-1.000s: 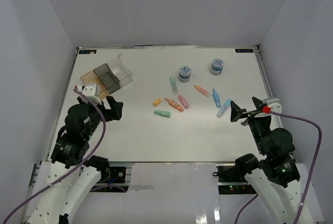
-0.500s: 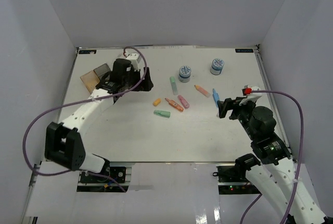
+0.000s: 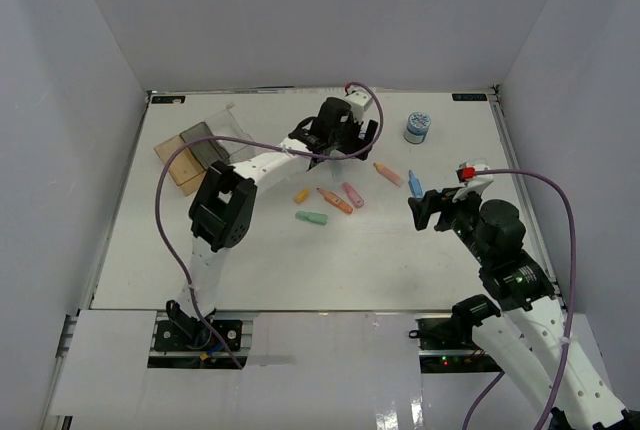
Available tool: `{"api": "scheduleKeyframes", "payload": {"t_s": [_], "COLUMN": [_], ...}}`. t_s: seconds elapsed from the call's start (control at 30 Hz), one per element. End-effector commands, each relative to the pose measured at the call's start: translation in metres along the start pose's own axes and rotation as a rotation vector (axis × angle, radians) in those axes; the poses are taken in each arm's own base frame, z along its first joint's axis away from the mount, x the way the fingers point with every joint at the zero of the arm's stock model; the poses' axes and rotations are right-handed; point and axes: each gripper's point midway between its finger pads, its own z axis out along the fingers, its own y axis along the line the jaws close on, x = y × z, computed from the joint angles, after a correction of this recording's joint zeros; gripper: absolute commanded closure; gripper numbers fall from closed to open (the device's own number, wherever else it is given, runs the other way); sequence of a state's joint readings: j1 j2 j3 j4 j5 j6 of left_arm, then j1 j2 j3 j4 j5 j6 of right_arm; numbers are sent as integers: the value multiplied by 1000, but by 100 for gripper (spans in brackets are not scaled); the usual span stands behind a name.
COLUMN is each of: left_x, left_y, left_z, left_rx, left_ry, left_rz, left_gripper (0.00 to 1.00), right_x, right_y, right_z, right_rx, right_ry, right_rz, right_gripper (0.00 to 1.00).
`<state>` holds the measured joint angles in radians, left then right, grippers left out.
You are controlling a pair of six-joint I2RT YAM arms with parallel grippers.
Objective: Sort the stationery into containers
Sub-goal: Pick up the stationery from the center of the board.
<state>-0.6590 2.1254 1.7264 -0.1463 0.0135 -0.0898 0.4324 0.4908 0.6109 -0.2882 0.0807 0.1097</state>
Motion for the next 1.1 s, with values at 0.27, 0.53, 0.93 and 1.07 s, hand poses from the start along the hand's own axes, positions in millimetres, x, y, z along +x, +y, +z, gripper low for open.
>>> {"api": "scheduleKeyframes", "payload": {"t_s": [0.27, 0.53, 0.93, 1.07], "left_x": [-24, -31, -11, -4], "left_y": [19, 29, 21, 21], "left_z": [48, 53, 73, 77], "left_rx": [-102, -166, -115, -116], "left_ry": [-125, -176, -139, -122], "left_rz": [52, 17, -3, -3], "left_gripper": [2, 2, 4, 6], "right_x": [-12, -7, -6, -5], "right_y": [11, 13, 16, 18], "right_z": [-4, -2, -3, -2], "right_rx": [-65, -81, -100, -113], "right_ry": [-68, -70, -77, -73], "right_rz": [-11, -18, -22, -24], "right_gripper": [10, 10, 10, 10]}}
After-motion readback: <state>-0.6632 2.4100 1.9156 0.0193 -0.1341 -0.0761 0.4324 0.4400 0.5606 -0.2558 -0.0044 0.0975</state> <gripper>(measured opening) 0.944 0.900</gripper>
